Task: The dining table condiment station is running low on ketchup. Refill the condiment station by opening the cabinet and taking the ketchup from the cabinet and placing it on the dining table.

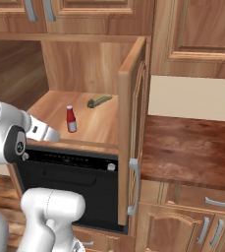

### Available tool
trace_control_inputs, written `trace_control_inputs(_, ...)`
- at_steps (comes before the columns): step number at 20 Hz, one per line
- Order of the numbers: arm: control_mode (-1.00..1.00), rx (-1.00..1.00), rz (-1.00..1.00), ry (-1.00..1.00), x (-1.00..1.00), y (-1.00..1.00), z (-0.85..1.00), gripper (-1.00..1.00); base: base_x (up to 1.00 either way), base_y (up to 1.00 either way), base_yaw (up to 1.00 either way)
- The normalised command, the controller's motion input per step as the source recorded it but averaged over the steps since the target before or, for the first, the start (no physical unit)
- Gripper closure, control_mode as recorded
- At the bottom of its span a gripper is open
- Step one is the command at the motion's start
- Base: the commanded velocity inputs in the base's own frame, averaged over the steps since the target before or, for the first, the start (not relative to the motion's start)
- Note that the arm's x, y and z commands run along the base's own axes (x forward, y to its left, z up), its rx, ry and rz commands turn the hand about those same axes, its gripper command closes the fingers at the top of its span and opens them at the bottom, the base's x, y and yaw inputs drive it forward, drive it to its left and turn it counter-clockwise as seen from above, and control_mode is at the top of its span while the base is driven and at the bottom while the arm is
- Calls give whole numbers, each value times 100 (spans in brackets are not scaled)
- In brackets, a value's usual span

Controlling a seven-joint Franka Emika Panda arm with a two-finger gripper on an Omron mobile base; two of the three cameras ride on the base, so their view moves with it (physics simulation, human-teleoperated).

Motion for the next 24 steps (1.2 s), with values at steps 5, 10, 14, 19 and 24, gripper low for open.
trace_control_inputs(5, -100, -2, 0, -9, 3, -1, 9, -100, 0, 0, 0)
trace_control_inputs(10, -100, -10, 9, -10, 14, 0, 11, -100, 0, 0, 0)
trace_control_inputs(14, -100, -13, 14, -1, 34, 1, 1, -100, 0, 0, 0)
trace_control_inputs(19, -100, -12, 12, -8, 39, 0, 0, -100, 0, 0, 0)
trace_control_inputs(24, -100, -12, 4, -15, 37, 3, 0, -100, 0, 0, 0)
